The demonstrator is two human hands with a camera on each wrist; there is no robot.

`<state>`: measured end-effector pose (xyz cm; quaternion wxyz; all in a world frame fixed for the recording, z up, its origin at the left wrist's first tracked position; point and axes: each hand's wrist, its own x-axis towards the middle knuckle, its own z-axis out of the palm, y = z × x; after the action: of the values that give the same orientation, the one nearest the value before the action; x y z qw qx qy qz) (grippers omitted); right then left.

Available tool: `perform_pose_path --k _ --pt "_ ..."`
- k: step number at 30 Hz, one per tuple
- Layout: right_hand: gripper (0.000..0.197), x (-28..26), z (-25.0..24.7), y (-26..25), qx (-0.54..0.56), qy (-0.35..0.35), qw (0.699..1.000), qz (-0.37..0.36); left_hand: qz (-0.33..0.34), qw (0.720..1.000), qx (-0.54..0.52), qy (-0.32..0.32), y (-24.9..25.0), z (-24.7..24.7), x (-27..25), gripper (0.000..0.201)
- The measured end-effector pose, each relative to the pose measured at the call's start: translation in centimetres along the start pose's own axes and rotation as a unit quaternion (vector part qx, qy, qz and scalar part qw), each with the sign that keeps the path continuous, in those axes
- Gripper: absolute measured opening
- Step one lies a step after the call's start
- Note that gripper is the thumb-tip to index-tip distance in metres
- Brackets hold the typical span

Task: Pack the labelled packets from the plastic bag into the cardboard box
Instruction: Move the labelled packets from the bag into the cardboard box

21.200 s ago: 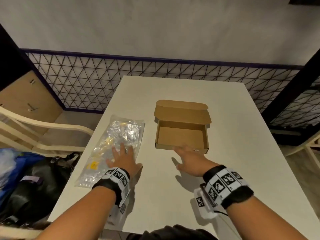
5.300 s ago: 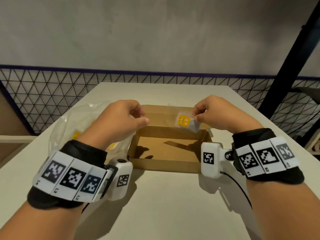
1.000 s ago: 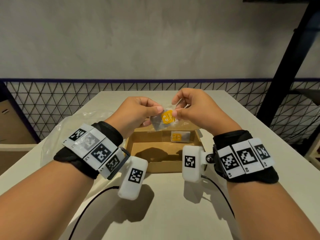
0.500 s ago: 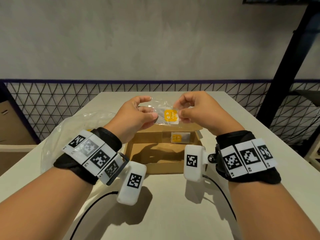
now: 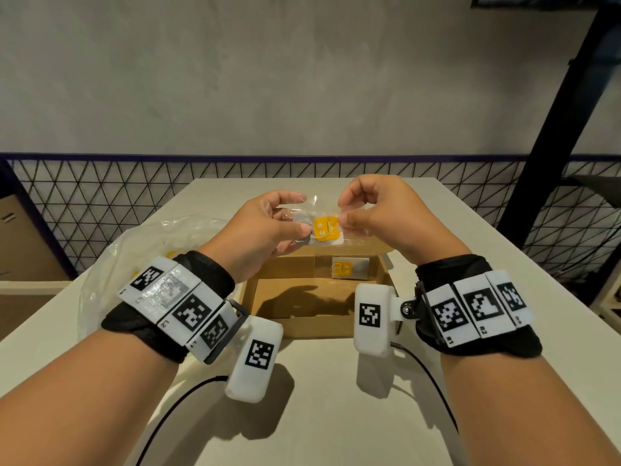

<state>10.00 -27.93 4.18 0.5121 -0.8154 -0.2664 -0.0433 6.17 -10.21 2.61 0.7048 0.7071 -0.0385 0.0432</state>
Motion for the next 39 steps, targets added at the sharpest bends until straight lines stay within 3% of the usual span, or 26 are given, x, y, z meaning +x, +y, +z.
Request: perform_pose_path --k 4,10,16,24,28,32,36,39 --pt "0.012 0.2 -0.3 0.3 -0.019 0.035 0.999 -0.002 -0.001 1.0 -0.023 0.012 0.1 0.3 0.0 0.04" --pt "0.017 -0.2 -0.2 -0.2 -0.036 -0.051 0.998 -0.002 0.005 1.0 -0.008 0.023 -0.3 0.2 0.1 0.047" --pt "0.022 -0.3 -0.1 -0.4 -0.033 -0.083 0.996 0.002 0.003 1.0 0.003 -0.004 -0.4 0.3 0.0 0.042" --pt "0.017 0.0 0.4 -0.2 -0.023 -0.029 0.999 -0.004 0.003 1.0 -0.002 -0.016 -0.2 0.0 -0.1 0.036" --pt "0.016 0.1 0.5 -0.1 -0.024 0.003 1.0 -0.003 0.0 1.0 -0.005 0.016 0.1 0.2 -0.2 0.024" --pt "0.018 0.3 0.3 0.1 -0.001 0.05 0.999 0.005 -0.002 0.998 0.035 0.061 0.4 0.1 0.0 0.023" --pt "0.014 0.4 0.6 0.4 -0.015 0.052 0.998 0.014 0.004 0.989 0.135 0.054 0.3 -0.1 0.4 0.03" --pt "0.014 0.5 0.8 0.4 -0.029 0.026 0.999 0.029 0.018 0.977 0.205 0.05 0.7 0.0 0.4 0.013"
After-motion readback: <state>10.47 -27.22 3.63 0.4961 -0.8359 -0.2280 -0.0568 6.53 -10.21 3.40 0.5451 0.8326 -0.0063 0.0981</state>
